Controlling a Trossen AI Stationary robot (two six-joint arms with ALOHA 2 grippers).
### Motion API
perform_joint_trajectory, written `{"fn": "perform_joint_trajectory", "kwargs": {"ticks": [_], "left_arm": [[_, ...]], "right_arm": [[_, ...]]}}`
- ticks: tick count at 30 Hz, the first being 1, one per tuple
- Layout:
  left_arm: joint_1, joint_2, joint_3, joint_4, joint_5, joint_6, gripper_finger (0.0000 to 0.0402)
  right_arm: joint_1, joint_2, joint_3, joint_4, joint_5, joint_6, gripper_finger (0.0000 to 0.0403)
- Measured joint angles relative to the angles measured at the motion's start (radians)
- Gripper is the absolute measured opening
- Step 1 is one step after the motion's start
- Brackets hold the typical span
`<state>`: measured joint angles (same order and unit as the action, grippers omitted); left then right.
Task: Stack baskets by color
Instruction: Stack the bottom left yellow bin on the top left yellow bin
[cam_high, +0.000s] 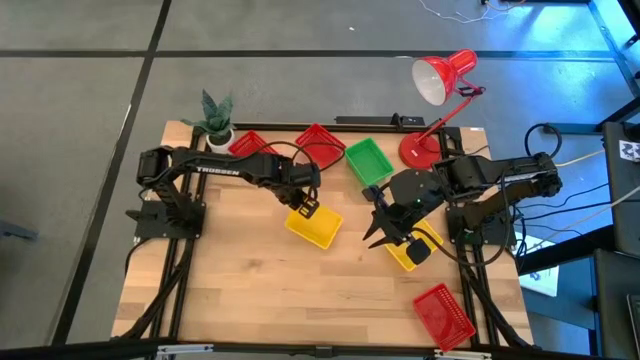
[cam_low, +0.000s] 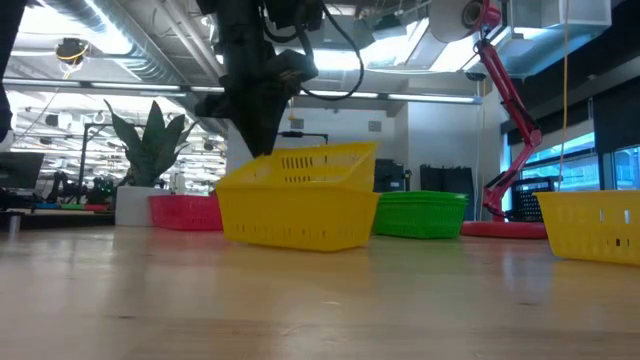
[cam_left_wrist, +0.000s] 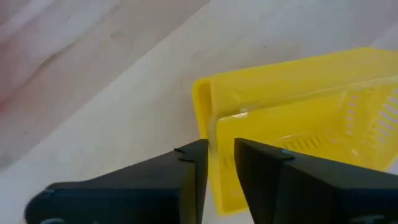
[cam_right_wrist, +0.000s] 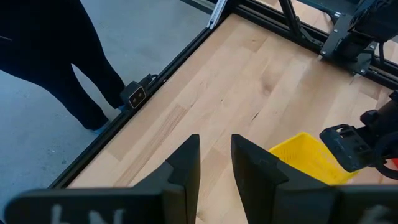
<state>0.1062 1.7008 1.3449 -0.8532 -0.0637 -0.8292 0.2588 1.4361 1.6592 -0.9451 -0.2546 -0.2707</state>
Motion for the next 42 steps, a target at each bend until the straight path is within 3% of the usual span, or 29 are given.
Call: {"fn": "perform_joint_trajectory", "kwargs": {"ticks": [16,19,23,31,42], "left_arm": [[0.003,-0.054,0.039,-0.016,0.016,0.079,0.0079],[0.003,-0.061,0.059,0.045,-0.046,0.162,0.0079],[0.003,-0.033,0.06,0.17,-0.041,0.225,0.0077],[-0.016,0.015,0.059,0.205,-0.021,0.266,0.0008],[-0.045,0.039,0.036,0.201,-0.028,0.3,0.0001]], "right_arm": [[-0.001,0.0,0.0,0.002,0.001,0.005,0.0091],[-0.001,0.0,0.0,0.006,0.002,0.005,0.0091],[-0.001,0.0,0.0,0.006,0.003,0.007,0.0091],[-0.001,0.0,0.0,0.005,0.003,0.053,0.0091],[-0.001,0.0,0.0,0.004,0.002,0.056,0.0091]]}}
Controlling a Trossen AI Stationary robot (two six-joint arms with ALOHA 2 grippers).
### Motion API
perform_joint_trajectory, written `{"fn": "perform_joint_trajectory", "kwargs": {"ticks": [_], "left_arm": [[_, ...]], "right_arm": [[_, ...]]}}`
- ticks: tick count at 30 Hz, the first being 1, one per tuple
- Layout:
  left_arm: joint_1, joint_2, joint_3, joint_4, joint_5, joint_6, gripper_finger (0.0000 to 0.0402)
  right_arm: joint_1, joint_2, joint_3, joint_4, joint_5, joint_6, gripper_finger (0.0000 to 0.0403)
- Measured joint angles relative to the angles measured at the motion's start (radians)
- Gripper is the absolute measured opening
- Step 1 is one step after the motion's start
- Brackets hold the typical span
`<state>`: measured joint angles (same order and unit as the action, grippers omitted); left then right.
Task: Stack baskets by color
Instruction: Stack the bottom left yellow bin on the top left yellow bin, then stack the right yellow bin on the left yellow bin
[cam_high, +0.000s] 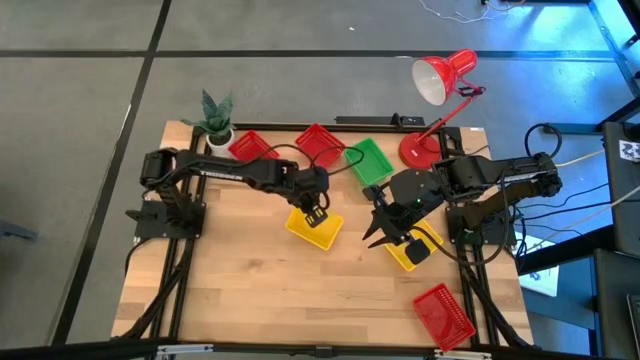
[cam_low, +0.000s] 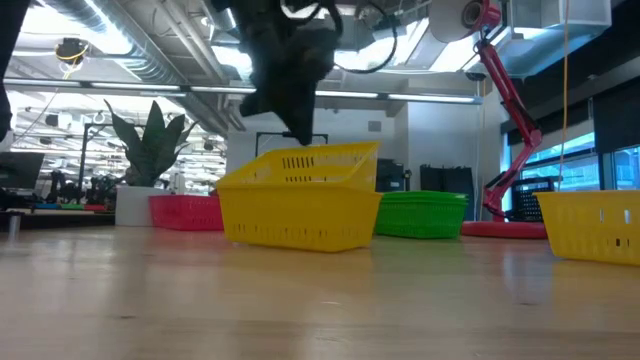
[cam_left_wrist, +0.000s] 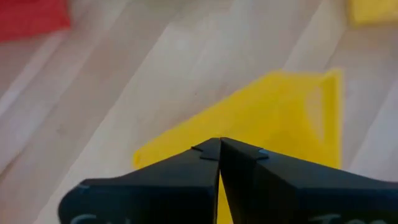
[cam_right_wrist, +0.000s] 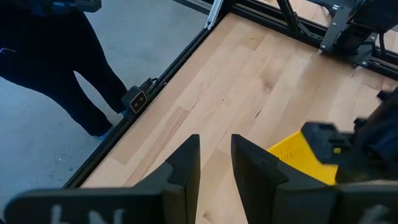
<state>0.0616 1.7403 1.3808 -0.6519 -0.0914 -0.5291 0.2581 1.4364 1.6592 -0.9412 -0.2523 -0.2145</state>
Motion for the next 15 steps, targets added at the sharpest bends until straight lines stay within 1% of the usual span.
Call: {"fn": "perform_joint_trajectory", "kwargs": {"ticks": [1,4,6,8,10,12,15], "left_arm": [[0.0,0.008,0.0,0.018,0.0,0.0,0.0001],[0.001,0.019,-0.007,-0.005,-0.002,0.01,0.0],[0.001,0.042,-0.005,0.021,0.001,0.015,0.0],[0.001,0.051,-0.007,-0.007,0.007,0.016,0.0],[0.001,0.055,-0.007,0.023,0.015,0.016,0.0],[0.001,0.044,-0.006,0.013,0.015,0.016,0.0],[0.001,-0.005,0.017,-0.009,0.013,0.029,0.0]], "right_arm": [[0.0,0.0,0.0,0.0,0.0,0.0,0.0091],[0.0,0.0,0.0,0.0,0.0,0.0,0.0091],[0.0,0.0,0.0,0.001,0.0,0.0,0.0091],[0.0,0.0,0.0,0.001,0.0,0.002,0.0091],[0.0,0.001,0.0,0.003,-0.001,0.005,0.0091],[0.0,0.001,0.0,0.003,-0.001,0.008,0.0091],[0.0,0.001,0.0,-0.005,-0.002,0.064,0.0091]]}}
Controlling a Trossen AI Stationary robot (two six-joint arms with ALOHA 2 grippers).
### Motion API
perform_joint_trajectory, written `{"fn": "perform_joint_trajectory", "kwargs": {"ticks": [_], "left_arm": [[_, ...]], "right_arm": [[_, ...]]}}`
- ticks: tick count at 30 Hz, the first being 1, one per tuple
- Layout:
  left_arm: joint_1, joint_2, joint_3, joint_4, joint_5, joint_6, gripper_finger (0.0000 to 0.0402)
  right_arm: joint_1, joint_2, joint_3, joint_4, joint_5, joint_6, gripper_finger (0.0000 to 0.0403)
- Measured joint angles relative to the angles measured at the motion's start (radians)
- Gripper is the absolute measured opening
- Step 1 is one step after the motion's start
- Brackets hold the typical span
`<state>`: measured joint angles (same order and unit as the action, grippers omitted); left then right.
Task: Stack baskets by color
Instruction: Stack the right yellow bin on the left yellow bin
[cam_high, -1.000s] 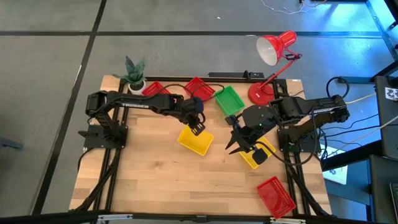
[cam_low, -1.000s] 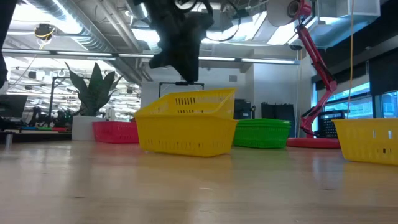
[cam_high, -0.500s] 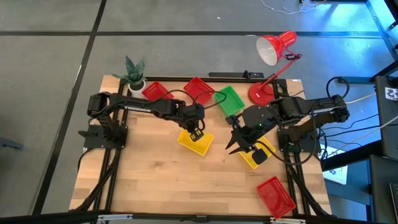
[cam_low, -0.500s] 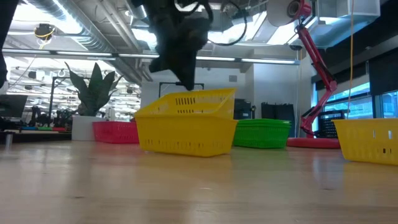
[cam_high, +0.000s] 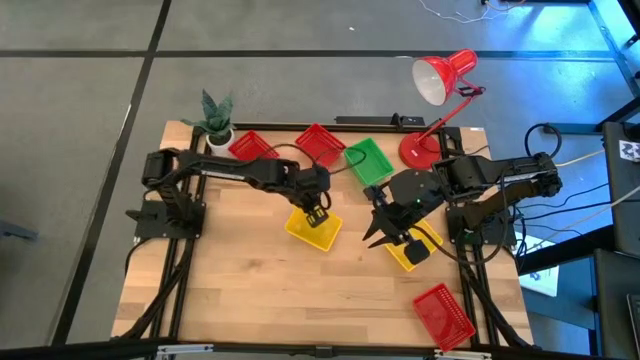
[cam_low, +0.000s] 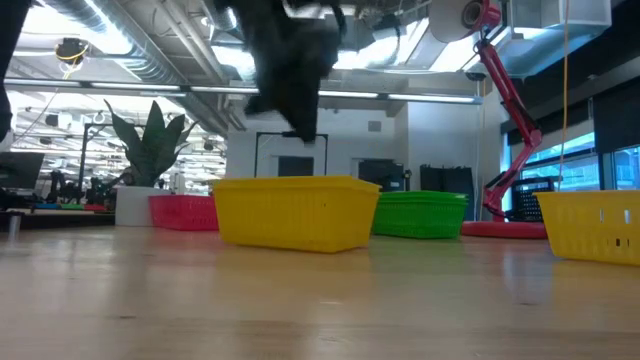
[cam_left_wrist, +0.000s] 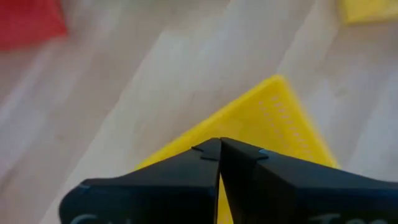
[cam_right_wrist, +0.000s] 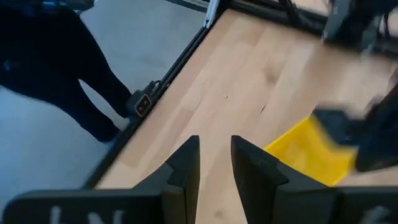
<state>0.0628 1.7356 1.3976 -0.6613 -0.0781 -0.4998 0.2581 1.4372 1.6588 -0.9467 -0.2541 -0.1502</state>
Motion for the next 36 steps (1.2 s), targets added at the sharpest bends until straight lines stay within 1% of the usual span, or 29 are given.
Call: {"fn": "perform_joint_trajectory", "kwargs": {"ticks": [5,9,13,15,17,19,22,24,25,27,29,33,36], "left_arm": [[0.0,-0.125,0.039,-0.08,-0.007,0.06,0.0],[-0.017,-0.232,0.04,-0.118,-0.023,0.065,0.0],[-0.053,-0.326,0.042,-0.128,-0.077,0.059,0.0],[-0.072,-0.364,0.04,-0.145,-0.109,0.058,0.0],[-0.087,-0.392,0.041,-0.129,-0.134,0.058,0.0],[-0.102,-0.424,0.04,-0.154,-0.153,0.058,0.0],[-0.125,-0.445,0.044,-0.15,-0.187,0.058,0.0],[-0.14,-0.461,0.037,-0.199,-0.211,0.057,0.0],[-0.147,-0.466,0.039,-0.187,-0.221,0.057,0.0],[-0.156,-0.469,0.043,-0.174,-0.238,0.057,0.0],[-0.166,-0.476,0.038,-0.206,-0.248,0.057,0.0],[-0.171,-0.479,0.041,-0.201,-0.251,0.058,0.0],[-0.17,-0.478,0.04,-0.216,-0.241,0.058,0.0]], "right_arm": [[0.0,0.0,0.0,-0.047,-0.002,0.222,0.0091],[0.0,0.001,0.0,-0.12,0.004,0.311,0.0091],[0.001,0.013,-0.001,-0.202,0.087,0.434,0.0091],[0.001,0.028,-0.001,-0.235,0.123,0.43,0.0091],[0.0,0.041,-0.001,-0.278,0.134,0.383,0.0091],[0.0,0.052,-0.001,-0.332,0.143,0.318,0.0091],[0.006,0.083,-0.001,-0.448,0.225,0.23,0.0091],[0.008,0.104,-0.001,-0.491,0.282,0.211,0.0091],[0.008,0.114,-0.001,-0.499,0.304,0.197,0.0091],[0.008,0.13,-0.001,-0.493,0.289,0.168,0.009],[0.009,0.14,-0.001,-0.493,0.27,0.142,0.0081],[0.008,0.157,-0.001,-0.492,0.239,0.145,0.0043],[0.008,0.166,-0.001,-0.493,0.234,0.167,0.0025]]}}
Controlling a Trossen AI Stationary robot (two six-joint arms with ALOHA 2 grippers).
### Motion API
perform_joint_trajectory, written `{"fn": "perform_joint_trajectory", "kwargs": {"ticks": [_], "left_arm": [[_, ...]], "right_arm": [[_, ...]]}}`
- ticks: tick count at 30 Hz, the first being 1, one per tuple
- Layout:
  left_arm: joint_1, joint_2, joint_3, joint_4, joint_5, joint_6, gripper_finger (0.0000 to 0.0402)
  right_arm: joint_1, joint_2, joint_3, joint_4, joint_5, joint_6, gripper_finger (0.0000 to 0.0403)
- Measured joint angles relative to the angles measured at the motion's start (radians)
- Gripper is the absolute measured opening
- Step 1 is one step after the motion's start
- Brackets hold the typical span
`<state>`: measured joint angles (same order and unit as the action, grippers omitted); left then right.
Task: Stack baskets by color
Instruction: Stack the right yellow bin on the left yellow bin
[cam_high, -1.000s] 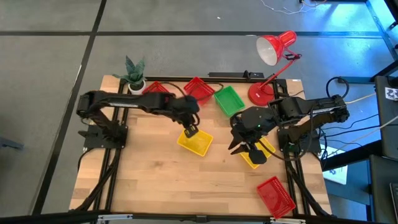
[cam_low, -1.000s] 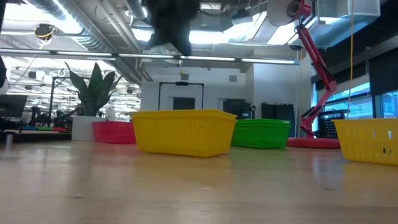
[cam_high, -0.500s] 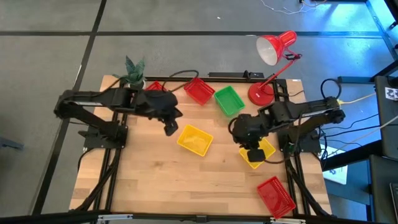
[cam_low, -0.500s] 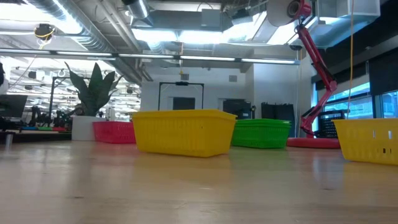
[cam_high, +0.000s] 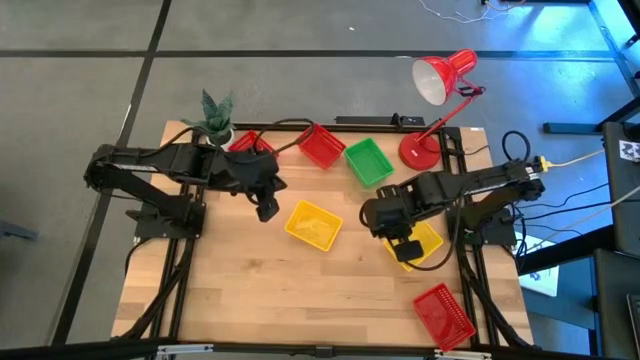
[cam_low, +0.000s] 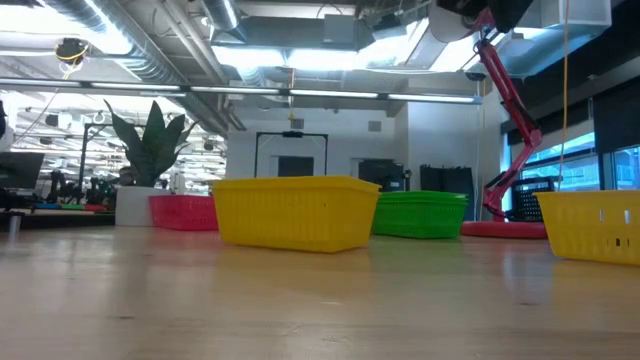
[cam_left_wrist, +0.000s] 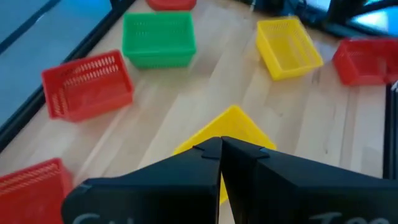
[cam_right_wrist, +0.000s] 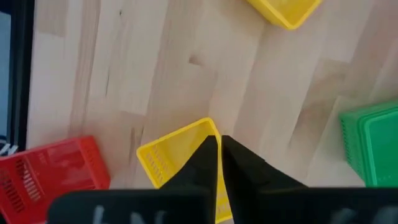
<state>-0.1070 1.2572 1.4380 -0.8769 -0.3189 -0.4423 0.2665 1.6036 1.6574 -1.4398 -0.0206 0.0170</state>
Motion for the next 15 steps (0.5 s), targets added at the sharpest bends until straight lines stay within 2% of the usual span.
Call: {"fn": "perform_joint_trajectory", "kwargs": {"ticks": [5,15], "left_arm": [[-0.001,0.0,0.0,-0.049,0.029,0.008,0.0],[-0.002,-0.012,0.0,-0.058,0.079,0.057,0.0]], "right_arm": [[0.0,0.022,0.0,-0.009,-0.008,-0.043,0.0028],[0.0,0.039,-0.017,-0.03,-0.008,-0.171,0.0123]]}}
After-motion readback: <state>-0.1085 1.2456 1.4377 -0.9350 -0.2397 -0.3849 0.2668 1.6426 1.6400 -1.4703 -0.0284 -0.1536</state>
